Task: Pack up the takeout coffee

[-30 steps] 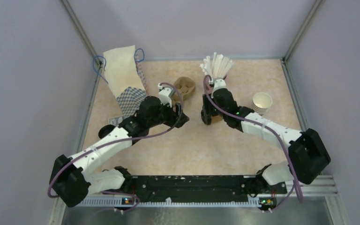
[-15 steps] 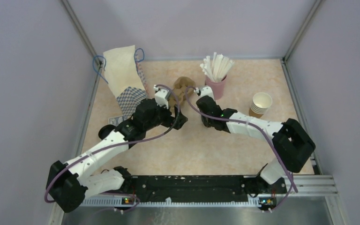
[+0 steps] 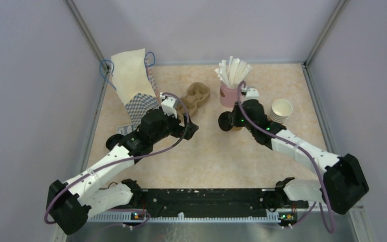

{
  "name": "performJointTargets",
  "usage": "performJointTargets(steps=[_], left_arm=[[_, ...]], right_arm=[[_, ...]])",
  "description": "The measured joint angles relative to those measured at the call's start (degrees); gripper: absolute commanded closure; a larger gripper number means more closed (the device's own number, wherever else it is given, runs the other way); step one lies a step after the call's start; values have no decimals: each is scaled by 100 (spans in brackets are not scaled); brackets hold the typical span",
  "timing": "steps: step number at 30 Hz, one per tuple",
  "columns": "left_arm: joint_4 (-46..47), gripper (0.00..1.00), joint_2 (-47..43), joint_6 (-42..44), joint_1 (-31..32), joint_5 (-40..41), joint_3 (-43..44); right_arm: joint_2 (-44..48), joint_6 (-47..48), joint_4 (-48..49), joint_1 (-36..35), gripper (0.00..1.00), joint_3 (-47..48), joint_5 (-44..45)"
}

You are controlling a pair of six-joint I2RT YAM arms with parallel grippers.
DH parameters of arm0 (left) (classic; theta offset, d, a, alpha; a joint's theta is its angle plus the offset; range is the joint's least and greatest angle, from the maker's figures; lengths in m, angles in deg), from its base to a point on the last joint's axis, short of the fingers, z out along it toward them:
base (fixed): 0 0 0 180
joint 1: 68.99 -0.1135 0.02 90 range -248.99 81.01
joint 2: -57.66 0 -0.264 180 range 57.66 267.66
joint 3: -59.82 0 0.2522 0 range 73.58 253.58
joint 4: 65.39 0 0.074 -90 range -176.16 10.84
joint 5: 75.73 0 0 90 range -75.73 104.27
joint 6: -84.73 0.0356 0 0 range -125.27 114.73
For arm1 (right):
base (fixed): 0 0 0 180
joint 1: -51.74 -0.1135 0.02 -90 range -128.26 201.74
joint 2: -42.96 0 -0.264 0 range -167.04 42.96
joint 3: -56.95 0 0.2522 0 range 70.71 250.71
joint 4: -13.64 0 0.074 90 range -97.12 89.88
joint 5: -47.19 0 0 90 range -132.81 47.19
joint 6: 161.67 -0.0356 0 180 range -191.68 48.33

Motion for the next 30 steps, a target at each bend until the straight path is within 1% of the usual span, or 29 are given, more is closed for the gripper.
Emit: performJointTargets(steps=[2, 4, 6, 10, 12, 14, 16, 18, 20, 21, 23, 26, 28, 30], left_arm=[[-7, 1, -35, 0, 0, -11, -4], [-2, 1, -44, 2, -2, -63, -4], [-2, 1, -31, 7, -2, -188, -4], [7, 1, 111, 59, -2, -365, -4], [22, 1, 236, 92, -2, -463, -4], [50, 1, 354, 103, -2, -557, -4], [96, 1, 518, 103, -2, -662, -2], [133, 1, 671, 103, -7, -756, -2], [140, 1, 857, 103, -9, -822, 9], [129, 1, 957, 103, -15, -841, 28], [116, 1, 1130, 109, -24, -868, 81], [-90, 1, 1244, 175, -33, -848, 212], [-153, 1, 1209, 260, -33, -778, 273], [-181, 1, 1069, 356, -33, -691, 284]], right_arm=[[382, -422, 422, 535, 80, -428, -645], [737, -1062, 1073, 1163, 80, -1014, -1495], [857, -1725, 1714, 1578, 81, -1550, -2229], [656, -3003, 3032, 1674, 79, -2579, -3644], [586, -3416, 3418, 1670, 70, -2927, -4135], [595, -3541, 3462, 1670, 58, -2999, -4395], [708, -3477, 3300, 1670, 49, -2988, -4457], [935, -3340, 2975, 1670, 45, -2977, -4426], [1255, -3110, 2400, 1670, 45, -2839, -4328], [1384, -2992, 2114, 1670, 46, -2715, -4256], [1596, -2730, 1552, 1670, 51, -2361, -4094], [1834, -2363, 887, 1663, 68, -1766, -3882], [1947, -2225, 745, 1611, 79, -1513, -3825], [1939, -2225, 940, 1504, 83, -1453, -3891]])
